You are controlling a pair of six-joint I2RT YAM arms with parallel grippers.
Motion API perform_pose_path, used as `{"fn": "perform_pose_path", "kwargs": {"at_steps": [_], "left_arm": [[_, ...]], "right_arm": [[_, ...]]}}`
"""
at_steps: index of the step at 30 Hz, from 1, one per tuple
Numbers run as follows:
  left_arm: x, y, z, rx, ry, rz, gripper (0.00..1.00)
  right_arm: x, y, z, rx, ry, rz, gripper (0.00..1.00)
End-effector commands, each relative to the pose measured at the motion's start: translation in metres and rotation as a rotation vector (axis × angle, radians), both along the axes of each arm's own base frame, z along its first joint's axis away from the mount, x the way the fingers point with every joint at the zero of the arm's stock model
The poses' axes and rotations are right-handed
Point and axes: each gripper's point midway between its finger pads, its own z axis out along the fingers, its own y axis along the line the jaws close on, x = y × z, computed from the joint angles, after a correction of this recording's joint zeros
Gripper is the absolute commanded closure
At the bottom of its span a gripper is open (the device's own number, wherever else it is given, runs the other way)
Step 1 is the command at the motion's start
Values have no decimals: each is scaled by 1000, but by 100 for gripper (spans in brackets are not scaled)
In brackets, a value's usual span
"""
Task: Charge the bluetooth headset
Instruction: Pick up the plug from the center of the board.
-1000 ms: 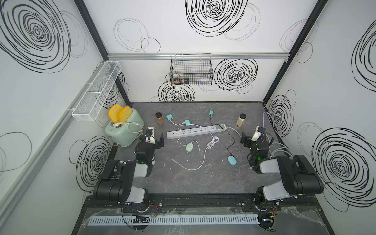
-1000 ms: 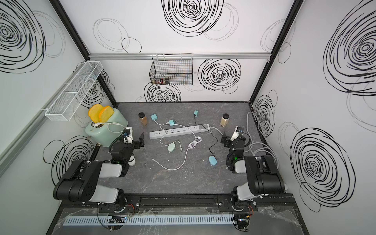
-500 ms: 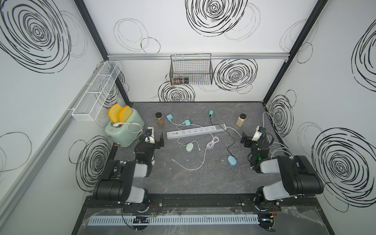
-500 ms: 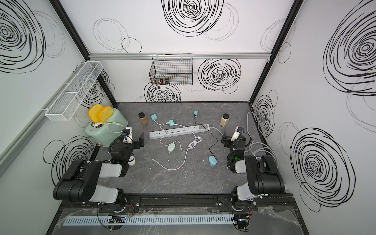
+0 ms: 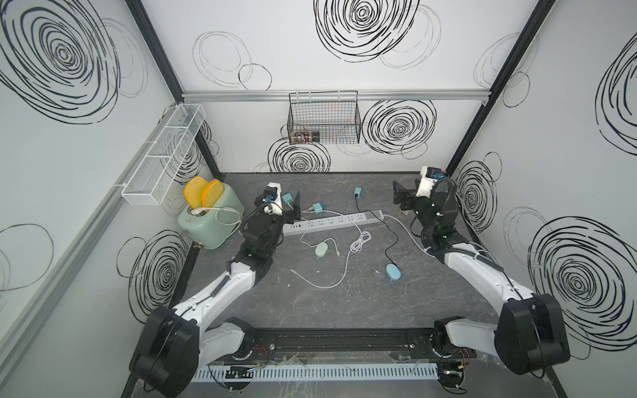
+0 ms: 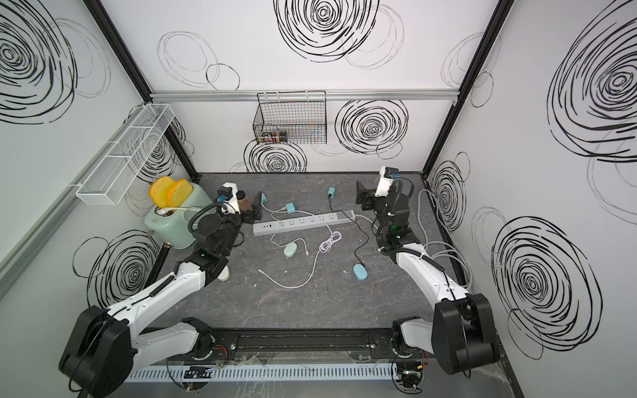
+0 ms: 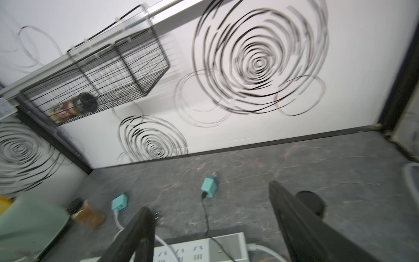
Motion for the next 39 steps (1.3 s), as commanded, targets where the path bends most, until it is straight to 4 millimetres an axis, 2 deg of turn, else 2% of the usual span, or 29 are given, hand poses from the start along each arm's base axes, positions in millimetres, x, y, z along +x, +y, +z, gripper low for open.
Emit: {"fn": "perform_pose_path", "kwargs": {"at_steps": [1, 5, 7, 9, 14, 16, 18, 22, 31, 36, 39], "left_arm": [[10, -26, -40, 59, 210, -38, 5], [1, -44, -50, -48, 283, -84, 4], [-7, -51, -58, -88, 323, -129, 4], [-17, -55, -67, -133, 365, -162, 4], [-45, -74, -73, -234, 396, -331, 4], [-55, -81, -74, -281, 405, -393, 6], [-66, -86, -75, -326, 412, -448, 8], [-79, -90, -75, -364, 399, -511, 9], [-82, -90, -86, -382, 410, -516, 9], [-80, -88, -86, -378, 390, -513, 9], [-79, -89, -87, -373, 392, -512, 9]], "right_arm": [[3, 58, -70, -3, 283, 190, 21], [42, 89, -102, 19, 446, 165, 27], [62, 97, -119, 42, 520, 132, 27], [83, 98, -141, 67, 592, 73, 27], [125, 102, -177, 107, 659, 9, 24], [139, 100, -190, 117, 676, -21, 26], [152, 100, -202, 131, 695, -24, 33], [168, 98, -219, 132, 715, -52, 39], [189, 85, -245, 97, 705, -156, 36], [196, 88, -252, 57, 709, -151, 45], [198, 86, -254, 39, 708, -155, 55]]}}
